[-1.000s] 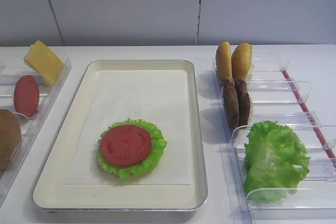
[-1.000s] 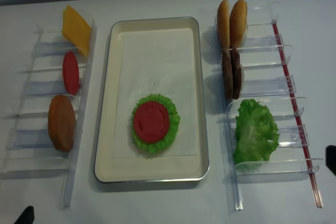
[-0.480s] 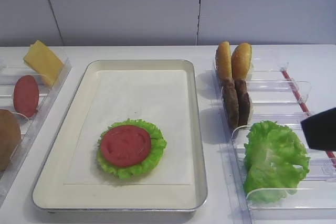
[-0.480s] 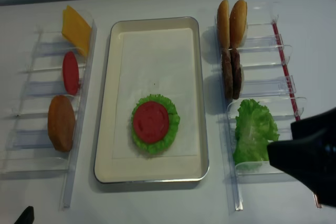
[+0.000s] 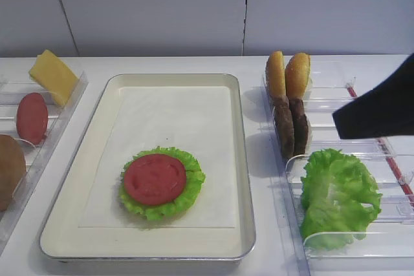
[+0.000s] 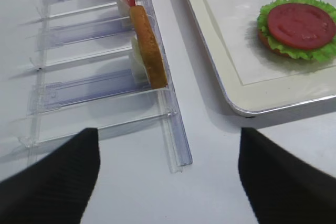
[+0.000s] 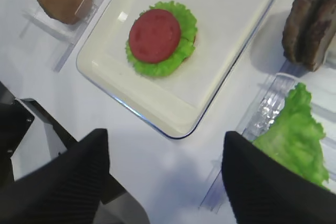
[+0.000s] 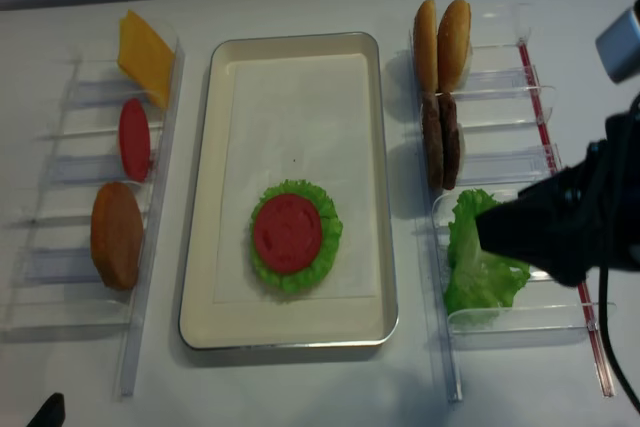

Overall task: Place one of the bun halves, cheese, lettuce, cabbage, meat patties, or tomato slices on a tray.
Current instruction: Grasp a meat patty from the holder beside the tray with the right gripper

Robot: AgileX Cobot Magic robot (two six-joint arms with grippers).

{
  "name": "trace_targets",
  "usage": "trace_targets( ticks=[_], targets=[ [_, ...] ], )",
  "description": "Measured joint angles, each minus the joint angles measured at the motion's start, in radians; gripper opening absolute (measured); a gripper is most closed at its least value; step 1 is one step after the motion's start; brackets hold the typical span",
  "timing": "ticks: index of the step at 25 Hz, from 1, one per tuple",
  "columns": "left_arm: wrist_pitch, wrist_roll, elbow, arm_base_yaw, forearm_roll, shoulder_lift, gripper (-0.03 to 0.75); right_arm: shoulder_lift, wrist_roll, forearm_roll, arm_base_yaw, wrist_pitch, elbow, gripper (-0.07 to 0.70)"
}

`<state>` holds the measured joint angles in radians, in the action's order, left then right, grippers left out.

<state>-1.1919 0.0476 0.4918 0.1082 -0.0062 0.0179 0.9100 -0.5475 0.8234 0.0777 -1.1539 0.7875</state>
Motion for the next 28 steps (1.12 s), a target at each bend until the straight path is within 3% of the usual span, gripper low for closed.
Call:
trace_targets(
  ticks=[7, 11, 14, 19, 28],
  targets=[
    [0.0, 0.0, 0.0, 0.0, 0.0, 0.0, 0.512, 0.115, -0.011, 0.0, 0.005, 0.006, 0.148, 0.498],
    [0.0, 0.0, 0.0, 0.0, 0.0, 0.0, 0.512, 0.191, 0.046, -0.092, 0.116, 0.03, 0.238, 0.498],
    [0.0, 0.0, 0.0, 0.0, 0.0, 0.0, 0.512, 0.257, 0.162, -0.252, 0.251, 0.08, 0.296, 0.498],
    [0.0, 0.0, 0.0, 0.0, 0.0, 0.0, 0.512, 0.389, 0.391, -0.493, 0.413, 0.107, 0.383, 0.498],
    [0.0, 0.0, 0.0, 0.0, 0.0, 0.0, 0.512, 0.601, 0.72, -0.71, 0.457, 0.097, 0.511, 0.487]
  ],
)
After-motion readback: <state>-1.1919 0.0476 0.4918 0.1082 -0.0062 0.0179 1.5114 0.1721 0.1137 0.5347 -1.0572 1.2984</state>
